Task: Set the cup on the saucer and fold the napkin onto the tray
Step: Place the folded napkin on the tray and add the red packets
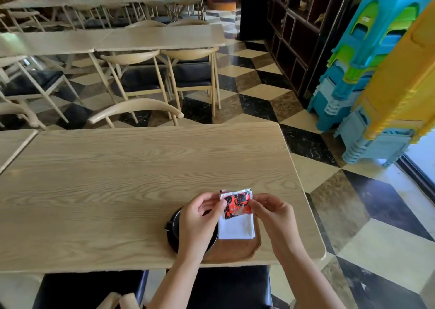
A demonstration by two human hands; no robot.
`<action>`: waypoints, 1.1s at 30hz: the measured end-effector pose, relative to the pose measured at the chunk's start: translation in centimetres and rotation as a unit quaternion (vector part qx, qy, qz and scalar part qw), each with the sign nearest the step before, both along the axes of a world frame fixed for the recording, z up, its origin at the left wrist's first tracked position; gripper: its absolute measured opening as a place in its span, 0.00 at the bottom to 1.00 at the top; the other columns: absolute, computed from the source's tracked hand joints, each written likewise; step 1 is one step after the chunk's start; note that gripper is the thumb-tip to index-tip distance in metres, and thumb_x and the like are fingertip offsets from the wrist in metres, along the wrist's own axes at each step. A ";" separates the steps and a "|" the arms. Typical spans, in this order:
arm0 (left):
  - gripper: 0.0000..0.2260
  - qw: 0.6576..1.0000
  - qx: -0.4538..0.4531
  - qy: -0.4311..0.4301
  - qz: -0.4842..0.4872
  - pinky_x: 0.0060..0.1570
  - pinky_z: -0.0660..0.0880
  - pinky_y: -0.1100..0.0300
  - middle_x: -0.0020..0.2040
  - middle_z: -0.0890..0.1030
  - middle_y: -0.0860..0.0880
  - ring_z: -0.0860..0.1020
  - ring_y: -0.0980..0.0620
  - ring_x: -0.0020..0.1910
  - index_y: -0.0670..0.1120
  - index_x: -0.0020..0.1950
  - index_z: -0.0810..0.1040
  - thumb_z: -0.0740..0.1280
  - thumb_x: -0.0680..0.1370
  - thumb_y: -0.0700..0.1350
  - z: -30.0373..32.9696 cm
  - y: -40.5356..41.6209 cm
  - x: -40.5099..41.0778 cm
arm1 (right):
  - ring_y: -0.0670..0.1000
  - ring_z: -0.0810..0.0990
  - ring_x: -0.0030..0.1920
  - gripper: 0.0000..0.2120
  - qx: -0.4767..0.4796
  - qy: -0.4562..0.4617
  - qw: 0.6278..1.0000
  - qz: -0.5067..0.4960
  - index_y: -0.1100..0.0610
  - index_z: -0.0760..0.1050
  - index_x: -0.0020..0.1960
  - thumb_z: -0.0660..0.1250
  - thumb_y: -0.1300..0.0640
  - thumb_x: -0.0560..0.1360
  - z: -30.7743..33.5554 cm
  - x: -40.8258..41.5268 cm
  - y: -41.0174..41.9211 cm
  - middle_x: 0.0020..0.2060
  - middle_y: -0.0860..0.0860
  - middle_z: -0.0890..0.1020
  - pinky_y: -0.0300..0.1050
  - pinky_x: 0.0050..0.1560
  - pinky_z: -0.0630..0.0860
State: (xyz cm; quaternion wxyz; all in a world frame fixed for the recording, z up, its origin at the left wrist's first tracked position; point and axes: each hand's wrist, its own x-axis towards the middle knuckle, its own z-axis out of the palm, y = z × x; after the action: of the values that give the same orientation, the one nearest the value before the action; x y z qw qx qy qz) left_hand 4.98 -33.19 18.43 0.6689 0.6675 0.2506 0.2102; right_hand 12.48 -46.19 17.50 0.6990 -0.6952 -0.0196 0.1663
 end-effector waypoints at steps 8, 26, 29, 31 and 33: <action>0.12 0.995 -0.011 0.095 0.023 0.36 0.78 0.66 0.40 0.85 0.50 0.83 0.53 0.39 0.51 0.44 0.82 0.71 0.71 0.33 -6.6 -1.1 -1.3 | 0.44 0.80 0.28 0.09 -0.040 0.118 0.992 0.003 0.58 0.82 0.35 0.69 0.68 0.70 -5.2 -1.0 -0.8 0.28 0.52 0.84 0.32 0.29 0.73; 0.04 0.943 0.115 0.276 0.145 0.38 0.70 0.80 0.39 0.83 0.54 0.77 0.66 0.37 0.45 0.46 0.84 0.70 0.73 0.40 -17.5 -5.8 -1.3 | 0.47 0.80 0.42 0.03 -0.398 0.098 0.910 0.066 0.43 0.79 0.39 0.68 0.49 0.71 -16.7 -1.5 -1.3 0.40 0.41 0.84 0.50 0.55 0.72; 0.05 0.939 0.139 0.274 0.157 0.38 0.70 0.80 0.40 0.84 0.52 0.77 0.67 0.38 0.43 0.47 0.84 0.71 0.72 0.37 -18.0 -6.0 -1.1 | 0.47 0.77 0.48 0.04 -0.447 0.052 0.890 0.071 0.44 0.79 0.44 0.66 0.46 0.72 -16.8 -1.5 -1.1 0.40 0.40 0.84 0.47 0.52 0.63; 0.06 0.936 0.148 0.273 0.164 0.37 0.70 0.77 0.41 0.84 0.51 0.77 0.64 0.38 0.43 0.47 0.83 0.71 0.72 0.36 -18.2 -6.1 -1.0 | 0.47 0.77 0.48 0.05 -0.465 0.028 0.882 0.068 0.43 0.80 0.45 0.66 0.46 0.73 -16.9 -1.5 -1.0 0.40 0.40 0.84 0.47 0.50 0.60; 0.07 0.936 0.159 0.269 0.160 0.40 0.70 0.74 0.42 0.84 0.48 0.78 0.59 0.37 0.42 0.48 0.83 0.71 0.72 0.35 -18.5 -6.2 -0.9 | 0.46 0.76 0.47 0.05 -0.476 0.008 0.877 0.067 0.43 0.80 0.45 0.66 0.45 0.72 -17.1 -1.5 -1.0 0.39 0.40 0.83 0.47 0.48 0.60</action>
State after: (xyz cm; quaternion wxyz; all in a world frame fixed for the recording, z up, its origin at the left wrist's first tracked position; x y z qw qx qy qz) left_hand 4.09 -39.36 -0.07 0.4190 0.7479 0.4880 0.1640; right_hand 10.99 -47.20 0.44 0.2709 -0.9398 0.0211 0.2073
